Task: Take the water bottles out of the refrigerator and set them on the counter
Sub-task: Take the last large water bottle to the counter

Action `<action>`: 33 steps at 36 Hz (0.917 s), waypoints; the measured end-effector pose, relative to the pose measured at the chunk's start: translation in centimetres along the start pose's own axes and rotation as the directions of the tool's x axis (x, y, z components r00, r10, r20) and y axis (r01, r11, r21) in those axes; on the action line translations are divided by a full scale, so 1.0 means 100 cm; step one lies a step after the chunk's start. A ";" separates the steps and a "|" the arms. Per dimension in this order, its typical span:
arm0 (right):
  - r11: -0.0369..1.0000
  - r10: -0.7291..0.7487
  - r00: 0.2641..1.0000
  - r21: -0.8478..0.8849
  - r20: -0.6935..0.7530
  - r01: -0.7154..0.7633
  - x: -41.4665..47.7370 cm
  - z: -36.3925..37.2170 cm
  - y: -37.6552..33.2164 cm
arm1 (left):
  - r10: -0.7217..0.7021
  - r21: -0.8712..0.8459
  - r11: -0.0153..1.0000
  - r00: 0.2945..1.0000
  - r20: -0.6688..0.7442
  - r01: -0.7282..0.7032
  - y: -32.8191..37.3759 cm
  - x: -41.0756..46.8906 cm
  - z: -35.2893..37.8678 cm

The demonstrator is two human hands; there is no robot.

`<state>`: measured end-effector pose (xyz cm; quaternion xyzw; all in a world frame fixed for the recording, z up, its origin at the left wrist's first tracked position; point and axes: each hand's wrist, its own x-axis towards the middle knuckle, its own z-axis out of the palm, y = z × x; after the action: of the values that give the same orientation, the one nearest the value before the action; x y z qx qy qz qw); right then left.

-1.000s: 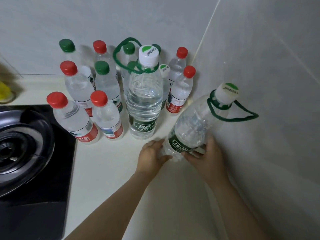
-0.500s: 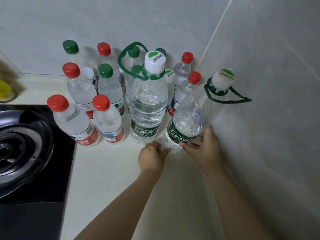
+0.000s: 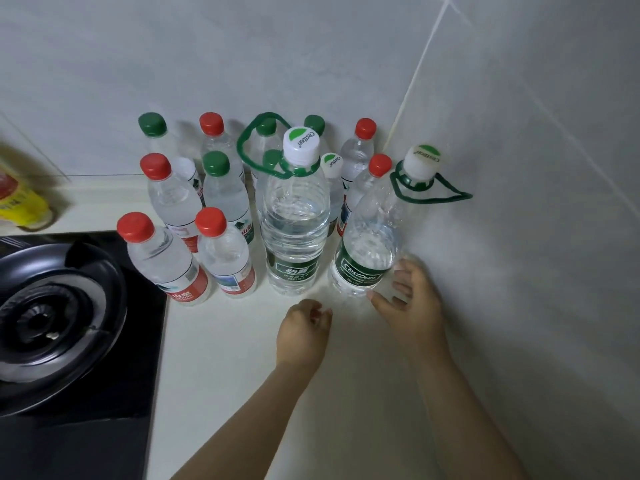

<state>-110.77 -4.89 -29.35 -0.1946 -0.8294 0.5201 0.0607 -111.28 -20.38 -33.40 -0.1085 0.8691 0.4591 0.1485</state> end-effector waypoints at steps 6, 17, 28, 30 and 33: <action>0.997 0.051 0.996 0.069 -0.077 -0.045 -0.040 -0.015 -0.014 | 0.063 -0.086 0.994 0.998 0.015 -0.062 -0.001 -0.031 -0.026; 0.995 -0.006 0.991 0.094 -0.136 0.019 -0.114 0.006 -0.074 | 0.269 -0.196 0.949 0.958 0.097 -0.246 0.002 -0.075 -0.113; 0.956 -0.255 0.962 0.175 0.095 0.236 -0.126 0.064 -0.178 | 0.298 -0.258 0.902 0.932 -0.205 -0.345 0.010 -0.107 -0.233; 0.938 -0.312 0.937 0.207 0.156 0.278 -0.126 0.073 -0.192 | 0.282 -0.237 0.907 0.919 -0.275 -0.349 0.008 -0.113 -0.244; 0.907 -0.396 0.880 0.261 0.262 0.331 -0.128 0.087 -0.209 | 0.229 -0.247 0.907 0.890 -0.394 -0.342 0.006 -0.132 -0.257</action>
<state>-107.09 -25.14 -13.44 0.0565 -0.7911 0.6072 0.0471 -103.22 -40.70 -14.46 -0.0812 0.8049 0.5793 -0.1002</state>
